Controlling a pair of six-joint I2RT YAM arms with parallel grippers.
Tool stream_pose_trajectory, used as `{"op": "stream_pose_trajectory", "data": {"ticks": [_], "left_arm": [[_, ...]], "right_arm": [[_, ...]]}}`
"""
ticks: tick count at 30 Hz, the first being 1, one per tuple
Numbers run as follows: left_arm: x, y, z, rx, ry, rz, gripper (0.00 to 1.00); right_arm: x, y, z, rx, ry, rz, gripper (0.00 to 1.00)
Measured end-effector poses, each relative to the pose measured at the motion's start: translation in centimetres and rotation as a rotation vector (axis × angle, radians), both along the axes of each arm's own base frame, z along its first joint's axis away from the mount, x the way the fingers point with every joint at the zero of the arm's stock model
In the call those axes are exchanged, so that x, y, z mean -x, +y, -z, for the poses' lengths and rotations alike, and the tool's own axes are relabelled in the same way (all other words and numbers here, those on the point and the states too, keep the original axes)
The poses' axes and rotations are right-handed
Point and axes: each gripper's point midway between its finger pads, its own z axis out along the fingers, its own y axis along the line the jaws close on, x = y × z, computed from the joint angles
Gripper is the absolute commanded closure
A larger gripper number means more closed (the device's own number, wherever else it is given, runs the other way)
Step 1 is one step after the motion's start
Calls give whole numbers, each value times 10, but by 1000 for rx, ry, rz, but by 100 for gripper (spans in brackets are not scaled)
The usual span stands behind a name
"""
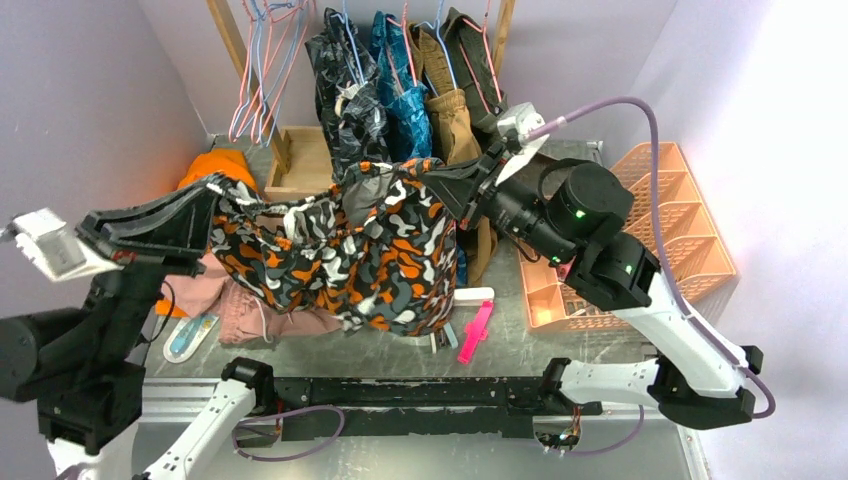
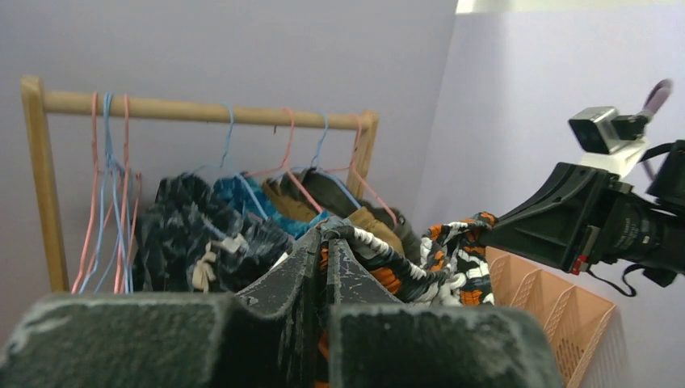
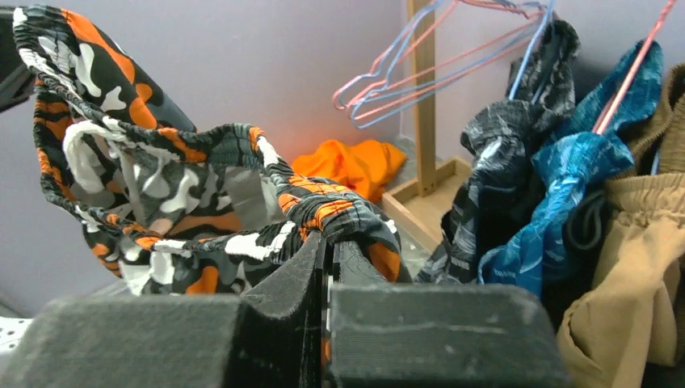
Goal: Place the shorts on the hanger
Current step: Adjust the shorts at the center of the board.
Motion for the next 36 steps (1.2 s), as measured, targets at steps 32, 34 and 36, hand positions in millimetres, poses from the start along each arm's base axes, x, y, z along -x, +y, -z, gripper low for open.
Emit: {"op": "stream_pose_trajectory", "data": {"ticks": [32,34,36], "left_arm": [[-68,-12,274,42,777,-35,93],[-68,-10,278,56,797,-48,93],[-70,-8,283,59,822,-63,93]], "right_arm": [[-11,-24,254,266,427,193,100],[-12,-25,249,236,432,201,100],[-13,-25,248,222,441,211,100]]}}
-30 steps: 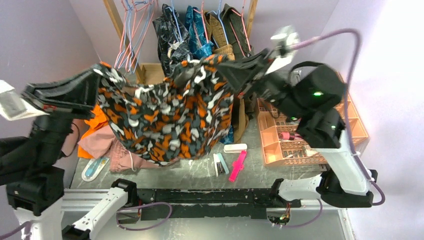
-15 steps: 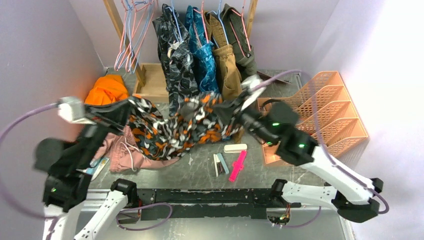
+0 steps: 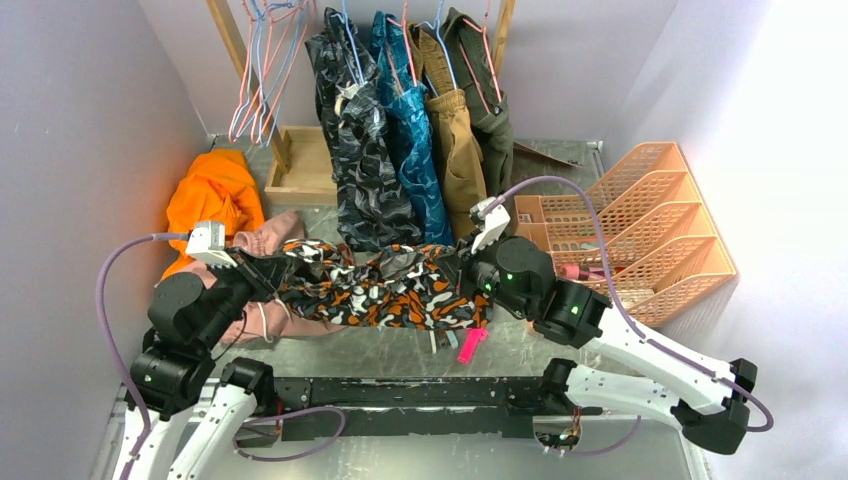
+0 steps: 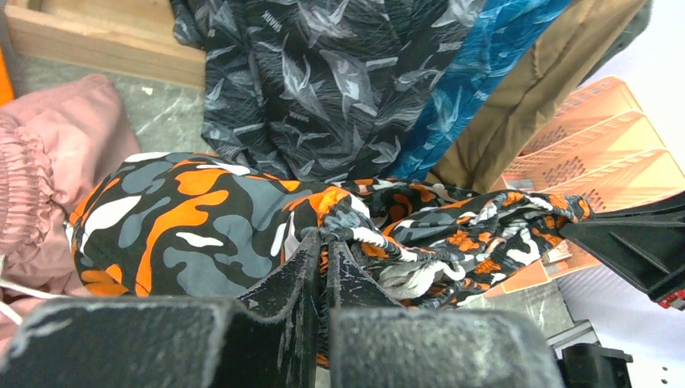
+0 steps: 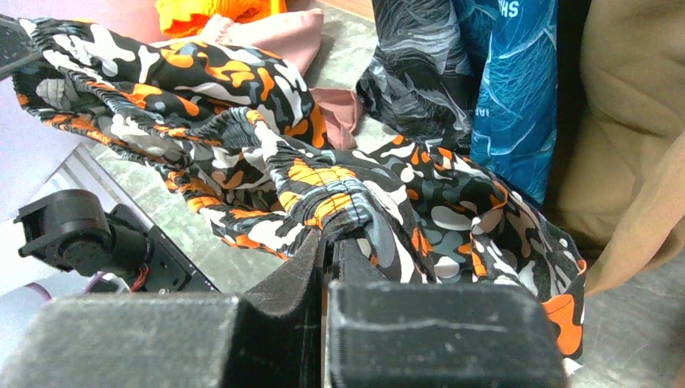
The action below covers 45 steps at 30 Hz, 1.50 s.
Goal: Place the shorts on the hanger
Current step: Adjust the shorts at the center of the board.
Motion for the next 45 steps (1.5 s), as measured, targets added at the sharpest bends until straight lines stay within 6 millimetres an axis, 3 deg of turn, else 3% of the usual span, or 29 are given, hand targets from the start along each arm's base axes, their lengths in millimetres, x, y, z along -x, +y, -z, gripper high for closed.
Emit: {"op": "stream_pose_trajectory", "data": {"ticks": [6,10,13,15,17,19,20,22,24,27,29,31,33,35,38,40,42,45], "left_arm": [[-5,0,12,-7,55,-11,93],[-11,-6,43,28,132,-9,93],[-13,-11,79,52,247,-11,93],[-14,-12,89,52,292,-13,93],[-15,-12,84,44,301,-13,93],[-17,-12,63,28,268,-4,93],[-17,-13,41,21,222,9,93],[-15,-16,-14,16,95,53,93],[-1,-22,-80,22,-85,124,93],[44,-28,-174,30,-390,247,93],[86,-26,-223,28,-589,307,93],[127,-21,-255,19,-757,341,93],[152,-17,-269,9,-854,351,93],[155,-16,-271,-2,-881,348,93],[121,-22,-247,-8,-804,331,93],[75,-29,-205,-6,-660,305,93],[24,-36,-151,-5,-470,266,93],[-33,-40,-63,-18,-177,198,93]], "right_arm": [[-2,4,12,4,36,13,100],[-5,2,60,50,132,75,100],[2,-14,121,136,242,136,100],[7,-20,137,170,277,146,100],[8,-19,132,168,274,133,100],[9,-13,109,140,235,87,100],[10,-7,90,118,207,44,100],[14,8,28,37,113,-60,100],[24,17,-52,-80,-13,-169,100],[54,8,-164,-273,-221,-315,100],[80,-7,-215,-368,-332,-403,100],[101,-22,-251,-432,-422,-463,100],[112,-30,-270,-465,-487,-490,100],[105,-27,-265,-452,-494,-470,100],[71,-7,-215,-348,-408,-370,100],[40,8,-164,-242,-317,-267,100],[13,15,-112,-137,-231,-159,100],[-12,14,-29,23,-106,-36,100]]}}
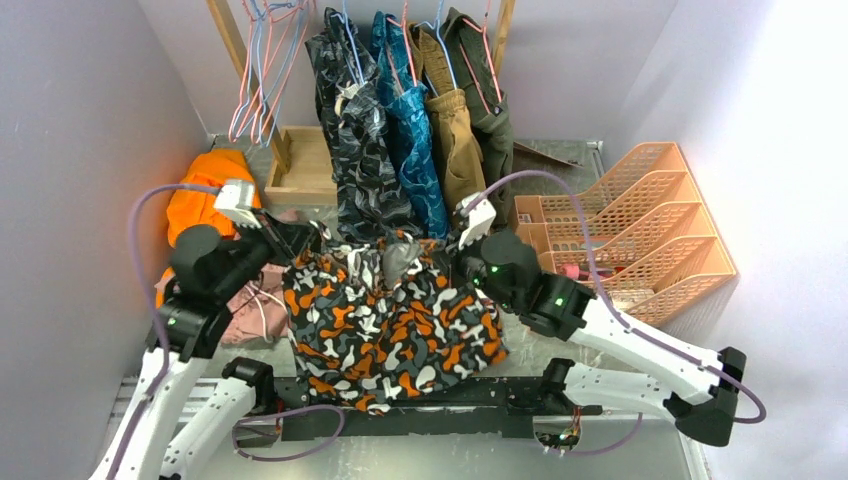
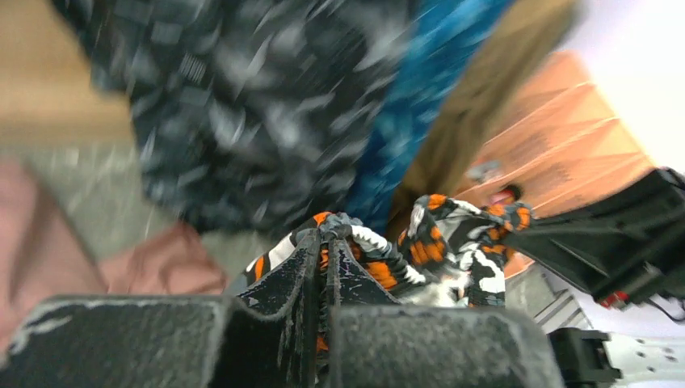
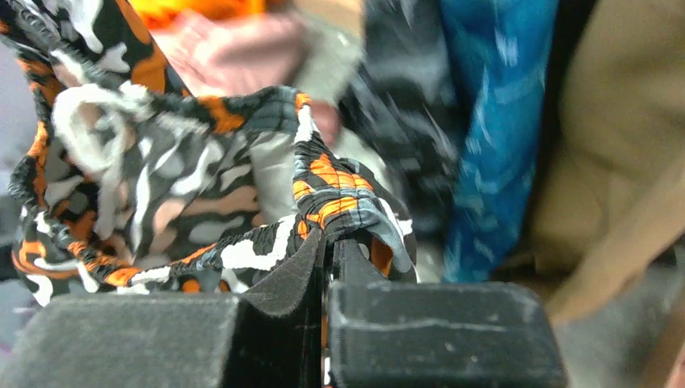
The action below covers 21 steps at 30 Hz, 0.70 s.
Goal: Place the shorts on the hanger
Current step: Adjust the shorts at the center of the board.
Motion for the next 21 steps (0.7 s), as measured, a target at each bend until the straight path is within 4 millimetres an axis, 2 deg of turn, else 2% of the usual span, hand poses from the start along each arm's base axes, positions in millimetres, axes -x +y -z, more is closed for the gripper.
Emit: {"op": "stream_pose_trajectory", "data": {"ticks": [2,3,4,5,7,9,10,12,14,16,19,21], "left_arm": [[-16,2,49,-33,153,-40,93],[-17,4,66,-47,203,-55,93],[-16,6,72,-52,225,-67,93],[-14,8,70,-51,217,-74,93],[-9,11,54,-45,171,-79,93],[-3,13,21,-35,93,-80,93],[0,14,3,-28,49,-79,93],[6,16,-34,-8,-47,-79,93],[8,15,-43,6,-92,-70,93],[6,14,-26,14,-74,-68,93],[-1,10,39,11,59,-69,93],[-2,9,87,10,170,-72,93]], "right_arm": [[-6,-8,47,86,64,66,100],[-7,-13,61,114,84,89,100],[-7,-17,68,129,93,106,100],[-8,-20,71,140,97,122,100],[-11,-23,63,126,84,140,100],[-12,-25,43,86,54,155,100],[-13,-28,23,42,24,165,100],[-13,-31,6,-2,-2,175,100],[-13,-37,-5,-45,-22,190,100],[-11,-41,-1,-65,-19,202,100],[-7,-45,34,-44,29,213,100],[-4,-46,69,-8,86,217,100]]}}
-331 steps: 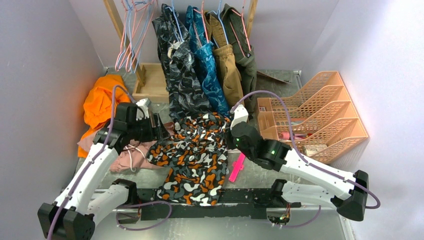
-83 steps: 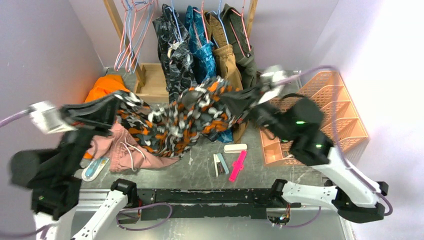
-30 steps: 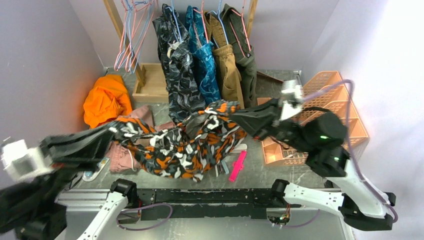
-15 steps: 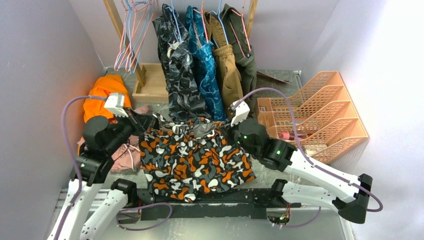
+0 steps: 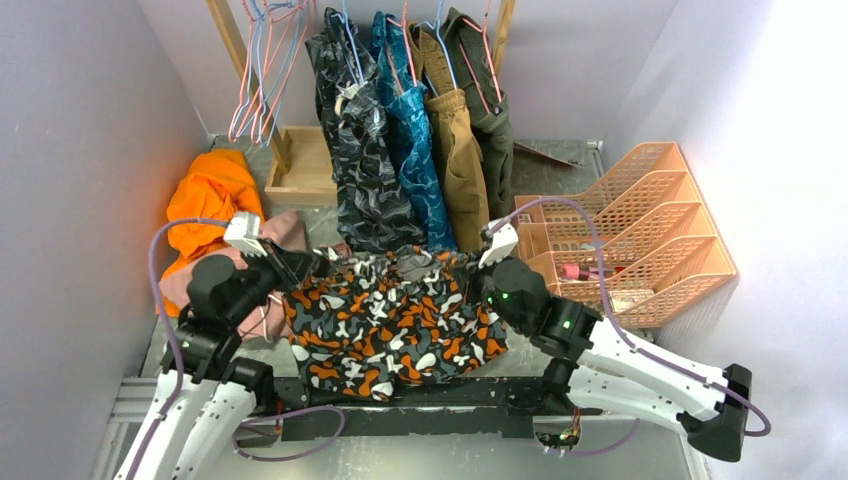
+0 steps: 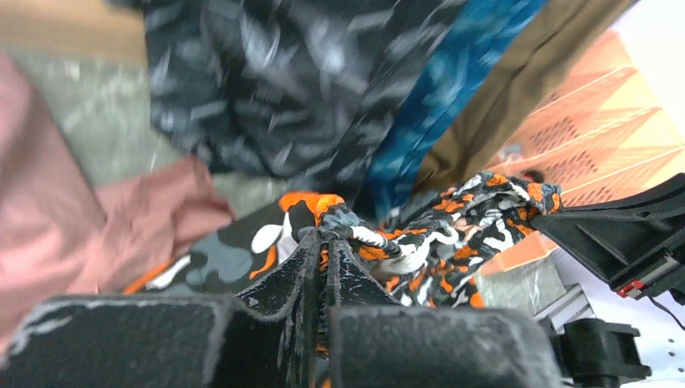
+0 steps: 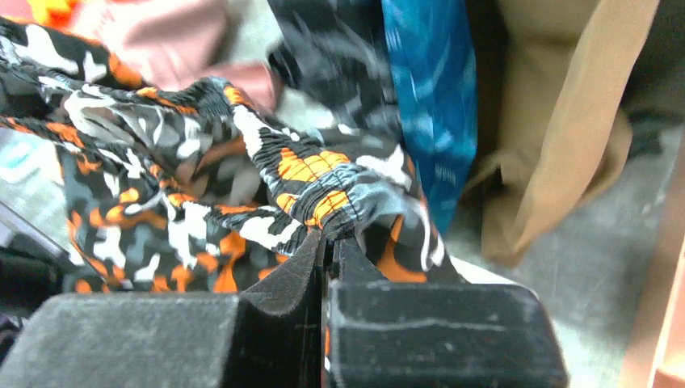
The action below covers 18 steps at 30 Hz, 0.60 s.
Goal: Place the shorts on the hanger
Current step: Adjust the shorts at the center of the board.
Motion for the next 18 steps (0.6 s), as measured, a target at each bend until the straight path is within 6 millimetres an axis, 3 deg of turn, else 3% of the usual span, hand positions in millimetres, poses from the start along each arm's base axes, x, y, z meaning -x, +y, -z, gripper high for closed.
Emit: {"op": "stream_pose_trajectory", "data": {"ticks": [3,5,7,10,12,13,16,18], "left_arm": [[3,-1,50,14,125,-8,93],[5,-2,66,26,169,-11,93],[5,-3,70,36,187,-10,93],[3,-3,59,36,175,-13,93],[-2,-1,35,13,149,-17,93],[-6,-1,14,2,115,-20,93],[-17,0,-76,-23,-37,-21,93],[-18,2,-147,-23,-181,-21,93]], "right_arm": [[7,-2,45,39,87,0,100],[12,-4,63,47,128,-2,100],[14,-3,68,41,146,-3,100],[13,-1,60,29,137,-5,100],[9,1,39,26,106,-6,100],[5,3,21,23,80,-8,100],[-4,11,-73,-66,-54,-22,100],[-4,9,-135,-154,-150,-30,100]]}}
